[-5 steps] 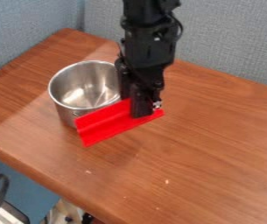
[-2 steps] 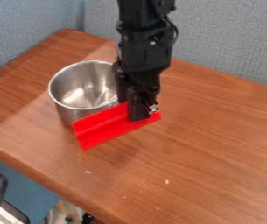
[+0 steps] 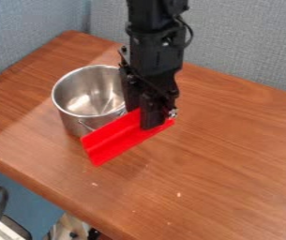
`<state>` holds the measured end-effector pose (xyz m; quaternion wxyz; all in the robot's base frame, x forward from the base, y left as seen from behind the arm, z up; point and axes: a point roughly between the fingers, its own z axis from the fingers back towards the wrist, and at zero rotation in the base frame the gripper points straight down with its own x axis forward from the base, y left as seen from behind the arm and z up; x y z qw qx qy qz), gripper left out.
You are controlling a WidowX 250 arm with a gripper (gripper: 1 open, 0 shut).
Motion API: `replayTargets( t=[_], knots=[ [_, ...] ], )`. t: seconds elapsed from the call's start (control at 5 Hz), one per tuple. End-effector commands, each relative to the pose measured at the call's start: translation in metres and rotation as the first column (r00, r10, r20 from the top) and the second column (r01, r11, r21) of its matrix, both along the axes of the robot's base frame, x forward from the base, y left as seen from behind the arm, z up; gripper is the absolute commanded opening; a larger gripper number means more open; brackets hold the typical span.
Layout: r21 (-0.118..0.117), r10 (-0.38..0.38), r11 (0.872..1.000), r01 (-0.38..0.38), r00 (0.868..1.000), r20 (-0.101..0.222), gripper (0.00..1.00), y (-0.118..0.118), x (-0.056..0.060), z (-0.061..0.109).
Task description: Move the red object from the metal pot to the table
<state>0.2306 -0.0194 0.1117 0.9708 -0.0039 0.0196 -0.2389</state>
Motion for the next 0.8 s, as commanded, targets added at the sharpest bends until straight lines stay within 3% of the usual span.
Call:
replayTargets(
  t=[0.0,0.2,0.4,0.6],
  knots=[
    [-0.007,0.061,0.998,-0.061,0.996,0.062,0.00,-0.006,0.006,0.008],
    [-0.006,0.084,0.997,-0.083,0.995,0.052,0.00,0.007,0.006,0.005],
    [-0.001,0.152,0.988,-0.152,0.987,0.049,0.00,0.028,0.003,0.004],
    [0.016,0.186,0.982,-0.187,0.981,0.049,0.00,0.030,0.008,-0.003]
  ],
)
